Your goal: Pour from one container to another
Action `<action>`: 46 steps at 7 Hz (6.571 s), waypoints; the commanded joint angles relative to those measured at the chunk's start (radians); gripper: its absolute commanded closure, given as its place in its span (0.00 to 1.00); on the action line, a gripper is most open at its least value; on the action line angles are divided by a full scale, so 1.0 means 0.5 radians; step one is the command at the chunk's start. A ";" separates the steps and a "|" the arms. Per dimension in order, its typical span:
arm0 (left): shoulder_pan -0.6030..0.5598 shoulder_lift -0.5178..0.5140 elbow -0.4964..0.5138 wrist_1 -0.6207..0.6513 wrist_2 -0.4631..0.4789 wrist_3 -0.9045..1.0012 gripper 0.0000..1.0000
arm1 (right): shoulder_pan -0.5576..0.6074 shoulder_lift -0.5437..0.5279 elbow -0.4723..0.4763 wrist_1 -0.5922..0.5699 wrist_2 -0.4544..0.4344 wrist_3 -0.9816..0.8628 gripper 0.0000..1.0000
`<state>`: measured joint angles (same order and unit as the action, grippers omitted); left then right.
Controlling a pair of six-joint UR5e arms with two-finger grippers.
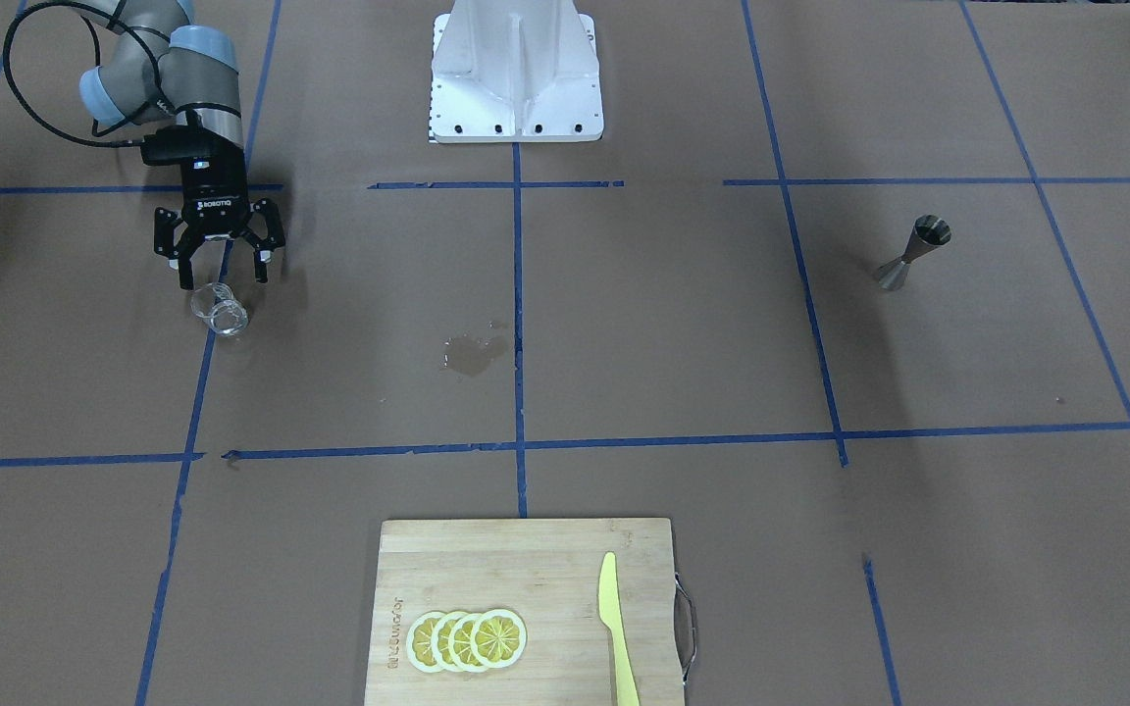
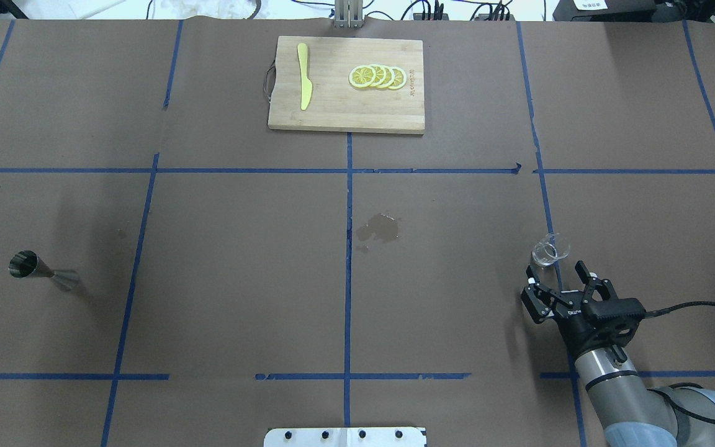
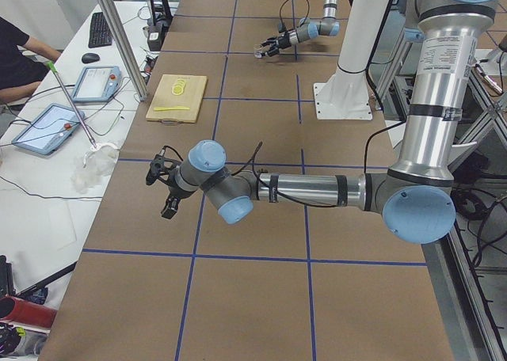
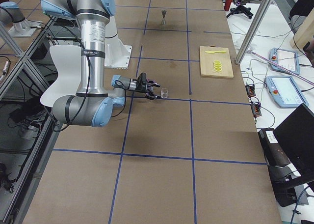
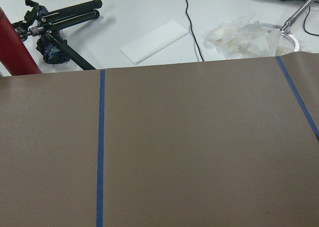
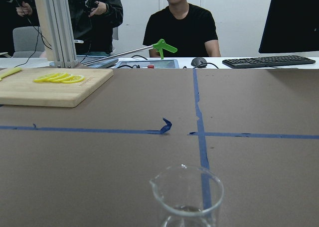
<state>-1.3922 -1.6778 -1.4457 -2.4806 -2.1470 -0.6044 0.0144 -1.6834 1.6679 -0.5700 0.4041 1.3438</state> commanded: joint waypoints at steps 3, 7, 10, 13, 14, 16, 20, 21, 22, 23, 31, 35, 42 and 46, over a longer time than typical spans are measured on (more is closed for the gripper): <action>-0.004 0.024 -0.005 0.010 -0.007 0.021 0.00 | -0.121 -0.555 0.168 0.466 0.114 -0.058 0.00; 0.002 0.012 0.001 0.110 -0.004 0.031 0.00 | 0.426 -0.603 0.143 0.643 0.787 -0.339 0.00; -0.001 -0.001 -0.008 0.278 -0.022 0.155 0.00 | 1.373 -0.460 0.146 0.543 1.896 -0.805 0.00; -0.130 -0.041 -0.090 1.003 -0.249 0.726 0.00 | 2.453 -0.159 0.143 -0.289 3.198 -1.637 0.00; -0.154 -0.038 -0.200 1.335 -0.259 0.918 0.00 | 2.666 -0.140 0.149 -0.654 3.405 -2.082 0.00; -0.246 -0.004 -0.305 1.735 -0.268 1.306 0.00 | 2.885 -0.125 0.149 -1.384 3.716 -2.706 0.00; -0.256 0.260 -0.360 1.661 -0.360 1.307 0.00 | 3.027 0.112 0.352 -2.594 3.815 -3.304 0.00; -0.256 0.245 -0.370 1.560 -0.366 1.316 0.00 | 3.024 0.081 0.288 -2.442 3.815 -3.304 0.00; -0.256 0.236 -0.391 1.513 -0.366 1.316 0.00 | 3.027 0.078 0.202 -2.240 3.821 -3.301 0.00; -0.259 0.232 -0.407 1.519 -0.372 1.304 0.00 | 3.024 0.066 0.083 -2.192 3.824 -3.298 0.00; -0.256 0.420 -0.508 1.519 -0.523 1.304 0.00 | 3.024 0.105 -0.041 -2.158 3.947 -3.301 0.00; -0.238 0.432 -0.493 1.540 -0.510 1.310 0.00 | 3.024 0.121 -0.053 -2.158 3.947 -3.301 0.00; -0.238 0.441 -0.490 1.544 -0.323 1.025 0.00 | 3.027 0.109 -0.059 -2.161 3.947 -3.203 0.00; -0.238 0.438 -0.486 1.540 -0.320 1.025 0.00 | 3.030 0.102 -0.041 -2.161 3.953 -3.035 0.00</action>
<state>-1.5110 -1.4586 -1.6892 -1.7101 -2.3077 -0.0919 1.5288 -1.6317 1.6425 -1.6506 2.3795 -0.2177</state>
